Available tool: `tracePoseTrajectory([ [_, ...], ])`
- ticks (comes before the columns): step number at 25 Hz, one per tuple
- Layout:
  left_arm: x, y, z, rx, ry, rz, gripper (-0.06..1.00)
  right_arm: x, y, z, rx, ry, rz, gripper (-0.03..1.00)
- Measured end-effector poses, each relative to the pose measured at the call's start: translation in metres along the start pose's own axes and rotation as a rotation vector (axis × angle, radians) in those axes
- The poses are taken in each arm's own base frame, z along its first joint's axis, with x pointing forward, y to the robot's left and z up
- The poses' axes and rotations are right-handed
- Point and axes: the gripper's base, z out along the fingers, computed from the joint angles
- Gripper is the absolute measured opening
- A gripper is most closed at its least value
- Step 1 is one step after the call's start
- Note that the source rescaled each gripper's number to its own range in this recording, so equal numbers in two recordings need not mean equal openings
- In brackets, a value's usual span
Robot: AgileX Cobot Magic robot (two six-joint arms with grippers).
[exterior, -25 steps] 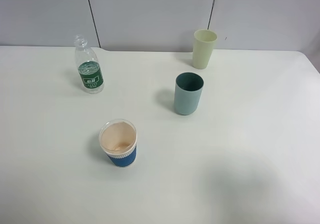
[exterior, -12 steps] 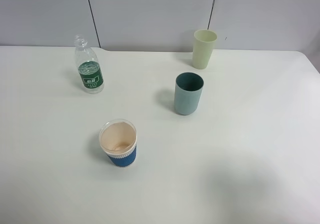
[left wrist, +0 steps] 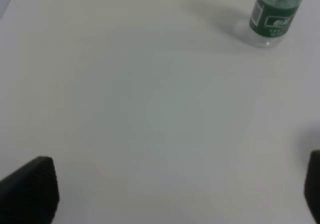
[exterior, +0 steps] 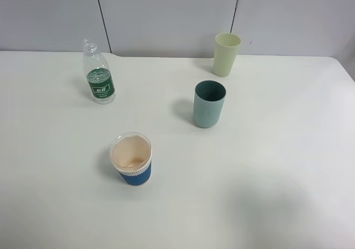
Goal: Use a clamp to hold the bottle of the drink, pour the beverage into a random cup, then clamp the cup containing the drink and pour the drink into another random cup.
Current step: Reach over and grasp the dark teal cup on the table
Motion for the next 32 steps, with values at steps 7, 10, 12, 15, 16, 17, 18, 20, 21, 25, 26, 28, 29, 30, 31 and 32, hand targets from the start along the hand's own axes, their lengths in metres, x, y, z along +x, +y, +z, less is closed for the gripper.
tracePoseTrajectory([
  [7,0.0000,0.0000,0.0000,0.000,0.000,0.000,1.00,0.0000,0.0000,0.0000,0.000,0.000,0.000,0.58],
  [10,0.0000,0.0000,0.0000,0.000,0.000,0.000,1.00,0.0000,0.0000,0.0000,0.000,0.000,0.000,0.58],
  [12,0.0000,0.0000,0.0000,0.000,0.000,0.000,1.00,0.0000,0.0004,0.0000,-0.005,0.000,0.003,0.58],
  [15,0.0000,0.0000,0.0000,0.000,0.000,0.000,1.00,0.0000,0.0004,0.0000,-0.005,0.000,0.003,0.58],
  [16,0.0000,0.0000,0.0000,0.000,0.000,0.000,1.00,0.0000,0.0004,0.0000,-0.005,0.000,0.003,0.58],
  [17,0.0000,0.0000,0.0000,0.000,0.000,0.000,1.00,0.0000,0.0004,0.0000,-0.005,0.000,0.003,0.58],
  [18,0.0000,0.0000,0.0000,0.000,0.000,0.000,1.00,0.0000,0.0004,0.0000,-0.005,0.000,0.003,0.58],
  [20,0.0000,0.0000,0.0000,0.000,0.000,0.000,1.00,0.0000,0.0004,0.0000,-0.005,0.000,0.003,0.58],
  [21,0.0000,0.0000,0.0000,0.000,0.000,0.000,1.00,0.0000,0.0004,0.0000,-0.005,0.000,0.003,0.58],
  [25,0.0000,0.0000,0.0000,0.000,0.000,0.000,1.00,0.0000,0.0004,0.0000,-0.005,0.000,0.003,0.58],
  [26,0.0000,0.0000,0.0000,0.000,0.000,0.000,1.00,0.0000,0.0004,0.0000,-0.005,0.000,0.003,0.58],
  [28,0.0000,0.0000,0.0000,0.000,0.000,0.000,1.00,0.0000,0.0004,0.0000,-0.005,0.000,0.003,0.58],
  [29,0.0000,0.0000,0.0000,0.000,0.000,0.000,1.00,0.0000,0.0004,0.0000,-0.005,0.000,0.003,0.58],
  [30,0.0000,0.0000,0.0000,0.000,0.000,0.000,1.00,0.0000,0.0004,0.0000,-0.005,0.000,0.003,0.58],
  [31,0.0000,0.0000,0.0000,0.000,0.000,0.000,1.00,0.0000,0.0016,0.0000,-0.017,0.000,0.009,0.58],
  [32,0.0000,0.0000,0.0000,0.000,0.000,0.000,1.00,-0.0004,0.0025,0.0005,-0.028,0.003,0.015,0.58],
])
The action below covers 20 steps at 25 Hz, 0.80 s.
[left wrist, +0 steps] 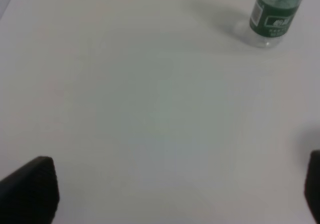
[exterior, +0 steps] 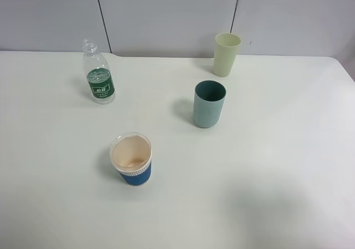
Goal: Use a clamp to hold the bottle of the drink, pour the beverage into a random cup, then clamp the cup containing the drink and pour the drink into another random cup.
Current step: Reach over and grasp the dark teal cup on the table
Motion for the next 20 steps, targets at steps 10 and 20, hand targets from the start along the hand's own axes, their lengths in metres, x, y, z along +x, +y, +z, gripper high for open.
tracePoseTrajectory([
  [10,0.000,0.000,0.000,0.000,0.000,0.000,1.00,-0.021,0.001,0.038,-0.017,0.237,0.022,0.58],
  [20,0.000,0.000,0.000,0.000,0.000,0.000,1.00,-0.083,-0.007,0.080,0.066,0.281,-0.052,0.58],
])
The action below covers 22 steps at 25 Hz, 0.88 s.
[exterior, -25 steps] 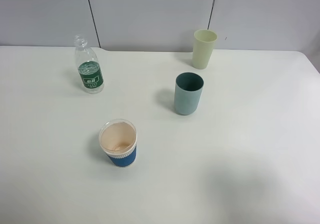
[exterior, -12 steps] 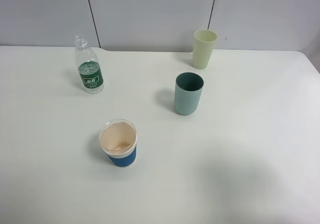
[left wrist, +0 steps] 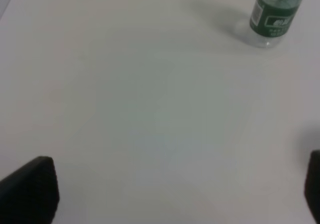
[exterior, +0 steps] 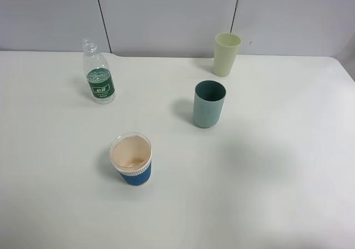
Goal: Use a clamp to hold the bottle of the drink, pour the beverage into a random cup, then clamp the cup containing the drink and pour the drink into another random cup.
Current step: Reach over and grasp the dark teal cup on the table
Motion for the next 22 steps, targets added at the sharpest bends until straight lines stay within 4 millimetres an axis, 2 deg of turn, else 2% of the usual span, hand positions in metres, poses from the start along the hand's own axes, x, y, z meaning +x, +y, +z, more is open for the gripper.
tracePoseTrajectory([
  [4,0.000,0.000,0.000,0.000,0.000,0.000,1.00,-0.023,-0.002,0.020,0.022,0.052,-0.026,0.58],
  [8,0.000,0.000,0.000,0.000,0.000,0.000,1.00,-0.035,0.003,0.047,0.012,0.090,-0.098,0.58],
  [16,0.000,0.000,0.000,0.000,0.000,0.000,1.00,-0.043,0.051,0.098,-0.128,0.141,-0.307,0.58],
  [22,0.000,0.000,0.000,0.000,0.000,0.000,1.00,-0.039,0.084,0.114,-0.214,0.152,-0.367,0.58],
])
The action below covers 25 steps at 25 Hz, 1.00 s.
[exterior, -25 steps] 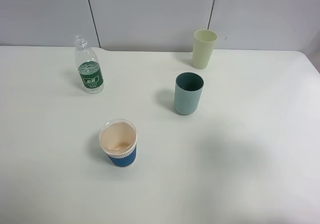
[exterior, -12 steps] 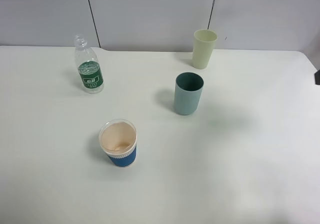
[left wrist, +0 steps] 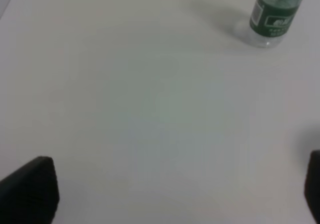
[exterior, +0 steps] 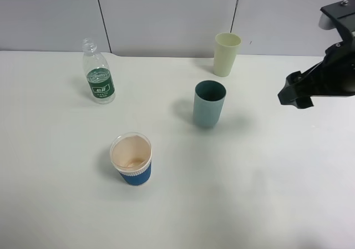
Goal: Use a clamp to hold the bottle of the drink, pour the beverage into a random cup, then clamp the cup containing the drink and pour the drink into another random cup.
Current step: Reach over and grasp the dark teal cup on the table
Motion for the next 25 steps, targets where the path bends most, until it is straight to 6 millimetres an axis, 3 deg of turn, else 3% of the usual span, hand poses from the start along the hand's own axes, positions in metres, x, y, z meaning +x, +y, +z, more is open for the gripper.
tracePoseTrajectory([
  [7,0.000,0.000,0.000,0.000,0.000,0.000,1.00,-0.008,0.024,0.006,-0.060,-0.050,-0.050,0.59],
  [9,0.000,0.000,0.000,0.000,0.000,0.000,1.00,-0.010,0.029,0.005,-0.074,-0.076,-0.041,0.69],
  [11,0.000,0.000,0.000,0.000,0.000,0.000,1.00,-0.012,0.032,0.005,-0.080,-0.100,-0.024,0.87],
  [14,0.000,0.000,0.000,0.000,0.000,0.000,1.00,-0.009,0.032,0.008,-0.068,-0.109,-0.017,0.97],
  [25,0.000,0.000,0.000,0.000,0.000,0.000,1.00,0.024,0.045,0.027,-0.101,-0.103,-0.051,1.00],
])
